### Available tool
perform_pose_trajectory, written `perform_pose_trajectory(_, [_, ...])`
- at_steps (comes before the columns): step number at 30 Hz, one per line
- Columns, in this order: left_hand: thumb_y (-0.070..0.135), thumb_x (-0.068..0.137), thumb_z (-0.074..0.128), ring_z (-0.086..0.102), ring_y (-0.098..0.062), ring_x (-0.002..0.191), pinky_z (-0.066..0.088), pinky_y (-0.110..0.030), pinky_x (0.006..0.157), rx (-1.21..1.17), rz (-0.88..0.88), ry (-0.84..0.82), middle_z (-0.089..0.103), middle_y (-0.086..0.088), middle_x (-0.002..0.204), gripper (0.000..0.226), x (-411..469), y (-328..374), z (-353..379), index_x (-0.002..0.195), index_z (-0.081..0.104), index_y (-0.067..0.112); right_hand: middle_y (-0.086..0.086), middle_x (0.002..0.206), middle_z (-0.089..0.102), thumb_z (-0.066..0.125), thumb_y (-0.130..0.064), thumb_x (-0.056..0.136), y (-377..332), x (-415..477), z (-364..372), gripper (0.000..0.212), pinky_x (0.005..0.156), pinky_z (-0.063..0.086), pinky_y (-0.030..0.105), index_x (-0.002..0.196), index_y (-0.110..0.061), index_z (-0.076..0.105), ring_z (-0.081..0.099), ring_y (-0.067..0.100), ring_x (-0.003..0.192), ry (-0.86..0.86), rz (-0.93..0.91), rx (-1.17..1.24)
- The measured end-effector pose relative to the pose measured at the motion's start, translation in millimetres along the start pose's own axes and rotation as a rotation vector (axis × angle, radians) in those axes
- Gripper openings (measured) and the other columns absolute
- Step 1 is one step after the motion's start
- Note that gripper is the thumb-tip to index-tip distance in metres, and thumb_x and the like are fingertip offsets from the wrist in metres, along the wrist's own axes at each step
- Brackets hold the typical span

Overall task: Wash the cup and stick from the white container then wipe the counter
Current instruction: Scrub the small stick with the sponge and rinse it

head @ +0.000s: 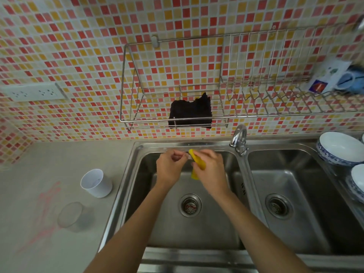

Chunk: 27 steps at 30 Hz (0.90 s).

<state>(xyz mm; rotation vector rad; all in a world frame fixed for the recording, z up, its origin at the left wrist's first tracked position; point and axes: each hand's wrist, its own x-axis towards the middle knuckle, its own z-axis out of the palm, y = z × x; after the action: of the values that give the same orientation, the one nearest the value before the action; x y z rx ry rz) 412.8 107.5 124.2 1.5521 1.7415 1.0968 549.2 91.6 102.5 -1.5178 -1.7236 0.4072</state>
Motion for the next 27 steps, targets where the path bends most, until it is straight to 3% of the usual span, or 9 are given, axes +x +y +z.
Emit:
perform_pose_trajectory(4, [0.015,0.085,0.07,0.068,-0.009,0.078,0.053,-0.019,0.076,-0.068,-0.061,-0.052,0.074,0.003,0.082,0.006,2,-6,0,0.088,0.075,0.012,-0.002,0.124,0.061,0.081,-0.01,0.071,4,0,2,0.056,0.095,0.041,0.03,0.123,-0.017,0.061,0.048,0.024,0.113,-0.05,-0.112,-0.145])
perform_pose_trajectory(9, [0.015,0.087,0.069,0.069,-0.013,0.076,0.058,-0.034,0.083,-0.187,-0.153,-0.124,0.073,0.001,0.079,0.005,1,-15,0,0.087,0.073,0.012,0.002,0.097,0.073,0.083,-0.009,0.064,7,10,7,0.043,0.077,0.054,0.035,0.104,-0.013,0.067,0.062,0.023,0.091,-0.013,-0.271,-0.359])
perform_pose_trajectory(14, [0.02,0.085,0.072,0.067,-0.001,0.073,0.051,-0.01,0.069,-0.051,0.076,-0.227,0.073,0.007,0.08,0.007,11,-19,-10,0.091,0.072,0.016,0.002,0.085,0.073,0.08,-0.004,0.06,6,13,10,0.04,0.071,0.055,0.032,0.097,-0.013,0.069,0.063,0.023,0.083,-0.015,-0.277,-0.404])
perform_pose_trajectory(18, [0.018,0.082,0.075,0.068,-0.002,0.073,0.052,-0.013,0.072,-0.083,0.074,-0.246,0.074,0.007,0.081,0.009,19,-27,-10,0.09,0.075,0.014,0.004,0.1,0.073,0.078,-0.001,0.065,8,16,9,0.041,0.077,0.054,0.036,0.104,-0.011,0.07,0.063,0.025,0.091,0.003,-0.292,-0.417])
perform_pose_trajectory(22, [0.007,0.083,0.069,0.07,-0.011,0.079,0.056,-0.03,0.083,-0.251,-0.061,-0.227,0.075,0.001,0.081,0.009,23,-33,-5,0.084,0.076,0.014,0.005,0.117,0.064,0.071,0.001,0.074,10,0,16,0.048,0.091,0.049,0.038,0.12,-0.014,0.066,0.055,0.028,0.105,0.129,-0.022,-0.321])
perform_pose_trajectory(25, [0.006,0.084,0.069,0.072,-0.021,0.082,0.057,-0.04,0.086,-0.32,-0.092,-0.241,0.075,-0.006,0.083,0.01,19,-35,0,0.083,0.075,0.014,0.006,0.118,0.063,0.07,0.0,0.076,-7,-17,31,0.048,0.091,0.05,0.035,0.123,-0.011,0.064,0.053,0.027,0.104,0.117,-0.087,-0.296])
perform_pose_trajectory(27, [0.005,0.085,0.068,0.073,-0.021,0.082,0.058,-0.038,0.085,-0.361,-0.112,-0.233,0.075,-0.008,0.084,0.01,17,-37,1,0.085,0.075,0.011,0.006,0.117,0.063,0.07,0.001,0.076,-6,-15,35,0.048,0.09,0.048,0.033,0.122,-0.011,0.065,0.053,0.028,0.103,0.116,-0.107,-0.304])
